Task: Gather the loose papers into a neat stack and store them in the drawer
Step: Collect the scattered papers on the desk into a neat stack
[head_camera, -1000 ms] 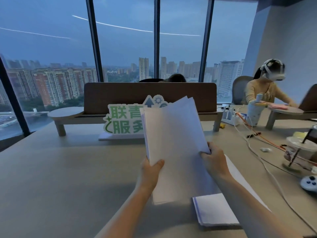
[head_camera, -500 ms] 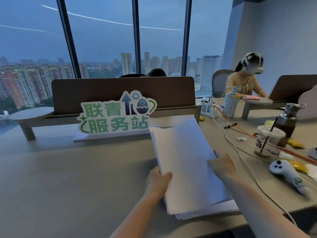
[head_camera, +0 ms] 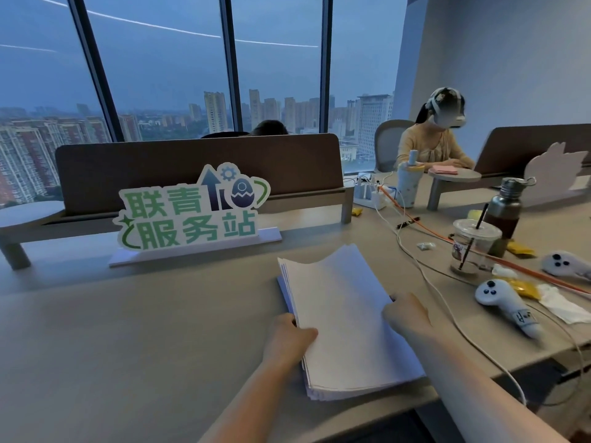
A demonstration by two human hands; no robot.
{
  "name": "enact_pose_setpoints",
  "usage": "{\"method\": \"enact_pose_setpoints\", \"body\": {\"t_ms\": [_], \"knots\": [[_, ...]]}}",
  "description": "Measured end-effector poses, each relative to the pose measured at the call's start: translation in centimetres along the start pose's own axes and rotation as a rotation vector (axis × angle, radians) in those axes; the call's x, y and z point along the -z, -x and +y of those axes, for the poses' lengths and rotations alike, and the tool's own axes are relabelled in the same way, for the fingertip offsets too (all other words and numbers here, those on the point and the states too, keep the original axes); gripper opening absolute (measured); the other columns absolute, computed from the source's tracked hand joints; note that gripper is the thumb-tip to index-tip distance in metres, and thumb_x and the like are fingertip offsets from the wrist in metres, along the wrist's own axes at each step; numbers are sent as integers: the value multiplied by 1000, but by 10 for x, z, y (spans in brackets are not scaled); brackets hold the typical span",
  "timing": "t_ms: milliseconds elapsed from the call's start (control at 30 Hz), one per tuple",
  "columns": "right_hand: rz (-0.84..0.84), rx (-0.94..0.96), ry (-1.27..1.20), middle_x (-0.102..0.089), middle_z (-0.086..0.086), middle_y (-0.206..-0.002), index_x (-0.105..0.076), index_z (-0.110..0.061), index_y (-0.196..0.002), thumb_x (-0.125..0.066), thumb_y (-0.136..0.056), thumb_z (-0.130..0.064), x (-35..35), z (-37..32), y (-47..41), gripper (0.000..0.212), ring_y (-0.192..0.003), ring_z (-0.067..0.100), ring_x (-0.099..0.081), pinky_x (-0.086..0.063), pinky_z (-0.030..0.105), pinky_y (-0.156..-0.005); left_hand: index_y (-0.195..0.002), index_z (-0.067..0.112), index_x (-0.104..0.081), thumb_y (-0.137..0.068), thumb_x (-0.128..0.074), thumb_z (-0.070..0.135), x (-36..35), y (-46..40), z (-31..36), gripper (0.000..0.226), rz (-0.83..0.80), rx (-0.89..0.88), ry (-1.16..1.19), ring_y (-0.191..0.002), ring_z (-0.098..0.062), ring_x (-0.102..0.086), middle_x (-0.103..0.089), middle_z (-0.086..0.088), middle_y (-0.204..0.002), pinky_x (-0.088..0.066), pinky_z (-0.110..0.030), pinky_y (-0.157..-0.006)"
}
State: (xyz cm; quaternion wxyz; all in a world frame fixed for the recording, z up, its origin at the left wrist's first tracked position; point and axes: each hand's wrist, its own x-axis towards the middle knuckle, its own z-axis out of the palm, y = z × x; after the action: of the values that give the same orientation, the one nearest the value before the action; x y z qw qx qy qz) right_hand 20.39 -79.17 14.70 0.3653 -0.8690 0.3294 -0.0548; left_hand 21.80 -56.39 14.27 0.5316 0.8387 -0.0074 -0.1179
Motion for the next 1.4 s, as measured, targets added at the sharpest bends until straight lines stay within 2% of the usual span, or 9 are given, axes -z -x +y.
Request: {"method": "enact_pose_setpoints", "body": {"t_ms": [100, 267, 433, 533, 633, 833, 1100, 1267, 1400], "knots": [[-17, 21, 6, -33, -1, -65, -30, -20, -62, -46, -74, -3, -1, 0, -4, 26, -76, 25, -34, -19, 27, -49, -79, 19, -63, -78, -65, 11, 0, 0, 1, 8, -2, 3, 1, -74, -13, -66, -69, 3, -81, -49, -23, -59], [-30, -51, -7, -54, 9, -67, -56, -4, -75, -54, -77, -4, 4, -12, -7, 3, -66, 31, -59, -41, 25, -50, -99, 16, -64, -78, -64, 13, 1, 0, -1, 21, 23, 15, -28, -87, -19, -66, -71, -3, -100, -45, -23, -59], [-110, -169, -97, -55, 13, -73, -58, 6, -107, -65, -82, -5, 12, -22, -2, 29, -57, 30, -59, -43, 25, -42, -106, 15, -62, -80, -63, 14, 7, -2, -5, 26, 30, 20, -71, -88, -19, -65, -69, -2, -100, -44, -23, -58], [-162, -181, -165, -58, 15, -94, -61, 6, -116, -69, -83, -4, 14, -25, 5, 36, -72, 32, -58, -44, 29, -48, -108, 15, -61, -79, -63, 14, 13, -4, -9, 30, 49, 32, -91, -91, -21, -65, -69, -4, -104, -49, -28, -68], [-201, -189, -211, -53, 18, -109, -58, 2, -112, -69, -84, -8, 12, -30, 11, 32, -82, 34, -54, -48, 36, -63, -110, 14, -60, -79, -62, 13, 19, -4, -13, 31, 52, 30, -100, -90, -21, -65, -68, -4, -104, -46, -27, -64], [-258, -230, -172, -46, 13, -77, -55, 3, -108, -67, -83, -12, 7, -37, 13, 32, -62, 27, -49, -46, 35, -67, -111, 16, -61, -77, -63, 14, 29, -4, -18, 34, 64, 37, -104, -87, -21, -65, -69, -2, -103, -47, -27, -64], [-236, -133, -293, -54, 11, -112, -58, 1, -111, -70, -83, -9, -8, -44, 21, 32, -106, 33, -54, -43, 37, -79, -108, 15, -62, -80, -62, 11, 39, -2, -22, 29, 90, 19, -102, -81, -17, -62, -68, -2, -100, -40, -21, -53], [-201, -189, -409, -64, 19, -106, -63, 7, -110, -75, -77, -1, -23, -42, 21, 37, -93, 35, -60, -52, 44, -83, -105, 16, -63, -77, -65, 11, 51, -1, -29, 28, 99, 33, -80, -80, -17, -63, -68, -1, -95, -44, -25, -60], [-196, -133, -412, -65, 21, -109, -62, 6, -114, -72, -79, 1, -31, -45, 26, 37, -99, 36, -62, -52, 45, -90, -102, 15, -62, -76, -66, 7, 61, -1, -33, 28, 110, 57, -30, -77, -15, -62, -67, 2, -88, -45, -25, -60]]}}
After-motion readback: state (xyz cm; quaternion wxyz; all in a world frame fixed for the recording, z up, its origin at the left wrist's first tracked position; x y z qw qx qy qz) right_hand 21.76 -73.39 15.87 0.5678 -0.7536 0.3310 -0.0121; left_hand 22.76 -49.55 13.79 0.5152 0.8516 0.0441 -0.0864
